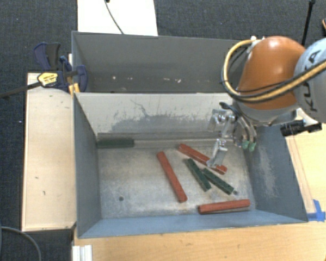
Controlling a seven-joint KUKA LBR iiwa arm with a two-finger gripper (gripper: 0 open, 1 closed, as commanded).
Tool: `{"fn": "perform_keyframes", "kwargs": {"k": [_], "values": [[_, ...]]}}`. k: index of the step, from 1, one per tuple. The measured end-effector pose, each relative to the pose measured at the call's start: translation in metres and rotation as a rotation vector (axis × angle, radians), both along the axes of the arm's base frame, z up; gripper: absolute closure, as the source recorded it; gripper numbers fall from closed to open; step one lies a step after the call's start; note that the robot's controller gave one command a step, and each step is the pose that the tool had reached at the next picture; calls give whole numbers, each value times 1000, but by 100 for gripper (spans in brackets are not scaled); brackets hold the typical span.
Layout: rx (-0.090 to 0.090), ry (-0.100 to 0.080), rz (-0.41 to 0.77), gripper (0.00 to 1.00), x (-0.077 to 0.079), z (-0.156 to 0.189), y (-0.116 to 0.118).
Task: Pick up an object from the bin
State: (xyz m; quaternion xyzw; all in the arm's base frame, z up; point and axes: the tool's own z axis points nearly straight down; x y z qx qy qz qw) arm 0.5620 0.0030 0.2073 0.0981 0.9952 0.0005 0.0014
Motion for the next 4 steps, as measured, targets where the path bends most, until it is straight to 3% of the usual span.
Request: {"fn": "perform_keyframes", "kwargs": {"k": [1,2,3,4], "values": [[0,7,7,0,-22,-138,10],[0,0,4,100,-20,-133,9],[0,-9,-10,100,6,-24,0],[2,-8,-93,100,17,43,30]]}}
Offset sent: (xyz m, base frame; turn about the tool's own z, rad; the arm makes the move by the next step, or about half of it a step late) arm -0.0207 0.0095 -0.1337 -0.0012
